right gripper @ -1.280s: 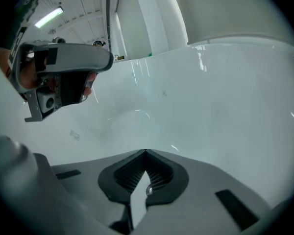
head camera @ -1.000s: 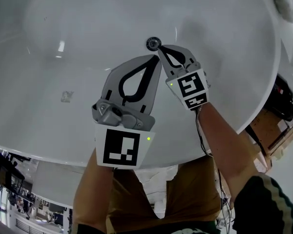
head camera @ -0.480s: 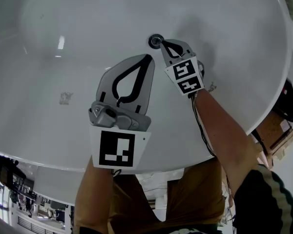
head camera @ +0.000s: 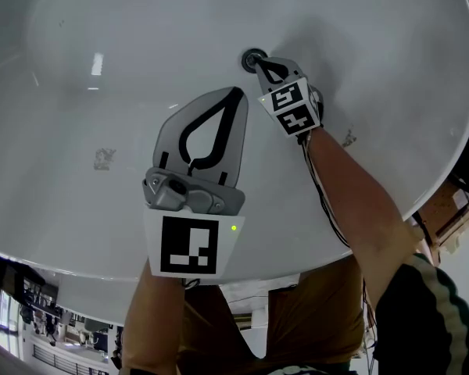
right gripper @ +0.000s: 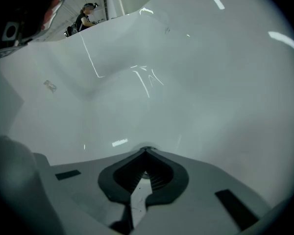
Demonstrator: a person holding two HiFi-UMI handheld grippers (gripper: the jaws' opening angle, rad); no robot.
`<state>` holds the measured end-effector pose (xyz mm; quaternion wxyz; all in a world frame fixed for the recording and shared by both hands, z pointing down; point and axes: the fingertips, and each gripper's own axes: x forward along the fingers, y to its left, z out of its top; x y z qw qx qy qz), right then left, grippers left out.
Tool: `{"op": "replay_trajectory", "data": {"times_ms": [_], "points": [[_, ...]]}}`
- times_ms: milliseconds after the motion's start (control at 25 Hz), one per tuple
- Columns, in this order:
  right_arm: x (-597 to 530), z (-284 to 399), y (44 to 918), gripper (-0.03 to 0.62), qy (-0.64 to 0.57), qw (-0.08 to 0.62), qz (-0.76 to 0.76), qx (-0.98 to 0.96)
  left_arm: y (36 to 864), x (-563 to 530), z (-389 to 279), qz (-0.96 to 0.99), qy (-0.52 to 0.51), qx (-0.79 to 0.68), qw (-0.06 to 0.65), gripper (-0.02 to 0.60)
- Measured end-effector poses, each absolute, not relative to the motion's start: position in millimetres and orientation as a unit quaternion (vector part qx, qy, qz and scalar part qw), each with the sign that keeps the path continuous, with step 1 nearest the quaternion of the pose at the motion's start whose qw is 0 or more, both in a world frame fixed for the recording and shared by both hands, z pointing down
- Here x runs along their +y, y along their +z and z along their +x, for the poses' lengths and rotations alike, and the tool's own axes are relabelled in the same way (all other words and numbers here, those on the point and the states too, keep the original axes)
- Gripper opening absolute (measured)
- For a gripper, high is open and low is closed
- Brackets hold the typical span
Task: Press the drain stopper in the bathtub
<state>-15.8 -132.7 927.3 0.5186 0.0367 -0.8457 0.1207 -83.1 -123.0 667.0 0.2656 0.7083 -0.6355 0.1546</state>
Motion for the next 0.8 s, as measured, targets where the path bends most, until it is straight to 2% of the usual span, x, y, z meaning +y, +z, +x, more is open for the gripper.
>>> {"op": "replay_trajectory", "data": {"times_ms": [240,800], "points": [[-126.4,-21.3,950.3,0.012,0.126,0.53,0.037,-0.838,677.8,-107.2,-87.1,0.712,0.15,-0.62,0.294,0.009],[-122.6,-9.4,977.9,0.014,0.093,0.588,0.026,-0.803,687.4,-106.2,-86.3,0.716,0.136,-0.615,0.302,0.009]]}}
